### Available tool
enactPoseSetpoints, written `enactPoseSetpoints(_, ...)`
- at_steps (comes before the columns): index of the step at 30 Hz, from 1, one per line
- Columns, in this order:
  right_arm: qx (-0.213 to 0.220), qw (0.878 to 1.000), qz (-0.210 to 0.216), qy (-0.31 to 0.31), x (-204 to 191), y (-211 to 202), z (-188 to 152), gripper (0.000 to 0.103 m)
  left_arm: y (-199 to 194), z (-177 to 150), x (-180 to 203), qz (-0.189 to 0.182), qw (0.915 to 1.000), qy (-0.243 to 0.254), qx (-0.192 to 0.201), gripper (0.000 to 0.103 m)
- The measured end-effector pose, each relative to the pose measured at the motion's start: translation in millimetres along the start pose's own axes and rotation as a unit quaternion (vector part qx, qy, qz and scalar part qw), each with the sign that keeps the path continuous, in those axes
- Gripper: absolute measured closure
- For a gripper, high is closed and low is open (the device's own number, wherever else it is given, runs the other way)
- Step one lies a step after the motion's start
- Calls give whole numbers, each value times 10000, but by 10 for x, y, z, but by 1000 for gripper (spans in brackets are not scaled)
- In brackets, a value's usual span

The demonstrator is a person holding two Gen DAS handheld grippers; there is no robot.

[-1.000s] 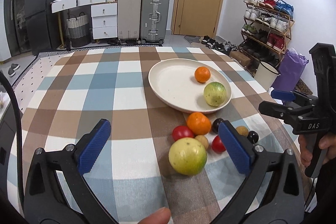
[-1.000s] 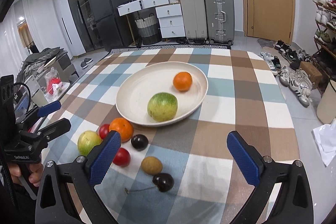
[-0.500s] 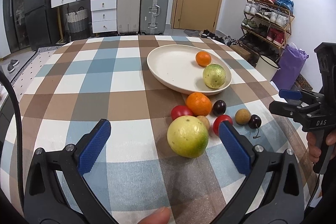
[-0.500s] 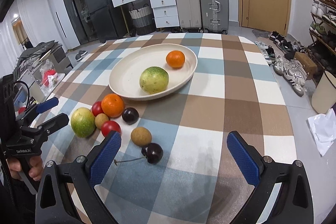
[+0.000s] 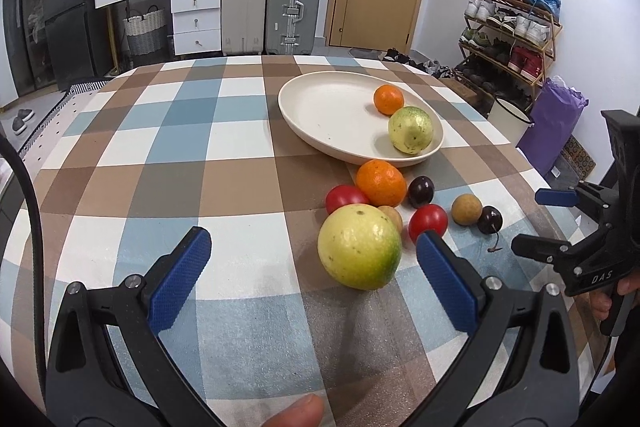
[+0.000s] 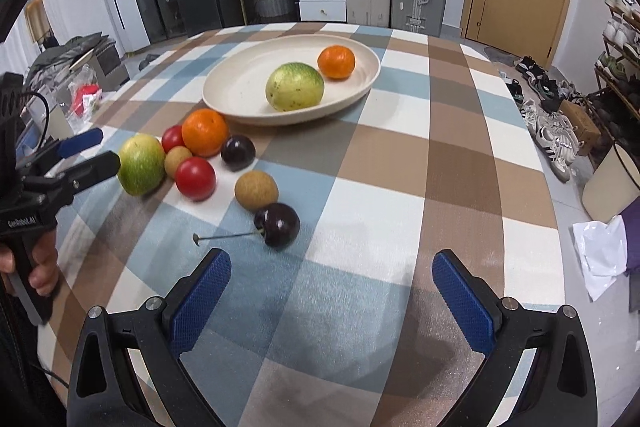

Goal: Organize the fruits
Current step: 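Move both tools back toward the remaining fruits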

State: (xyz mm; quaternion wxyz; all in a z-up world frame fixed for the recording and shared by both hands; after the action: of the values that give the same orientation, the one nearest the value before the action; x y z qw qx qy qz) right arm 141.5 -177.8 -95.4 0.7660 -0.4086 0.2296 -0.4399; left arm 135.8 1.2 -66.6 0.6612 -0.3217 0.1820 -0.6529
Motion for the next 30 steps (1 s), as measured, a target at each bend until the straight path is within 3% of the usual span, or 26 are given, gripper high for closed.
enactPoseSetpoints(24,-182,9994,17,-304,-161,243,56,2,79,-21,67,-73,9998,153,-143,1)
enactPoseSetpoints(26,-166,9993,27,-329,-177,252,60,3,87,-27,67,-89,9997,149,-165,1)
enactPoseSetpoints(30,-188,9992,77,-347,-189,293,74,16,101,-37,71,-113,9996,165,-212,1)
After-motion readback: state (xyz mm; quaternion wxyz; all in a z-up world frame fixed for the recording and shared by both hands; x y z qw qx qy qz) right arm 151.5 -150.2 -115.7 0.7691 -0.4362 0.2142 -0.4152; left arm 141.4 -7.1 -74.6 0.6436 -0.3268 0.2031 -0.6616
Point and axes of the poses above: each gripper's, at about its wrist camera, not at the fingertips, and y roughly the way its jaws point, x to its right, z to its top, the point moved 7 cm from there along y, roughly the way its jaws point, and after that the axes turned 5 degrees about -y, right-handed, at the moved point
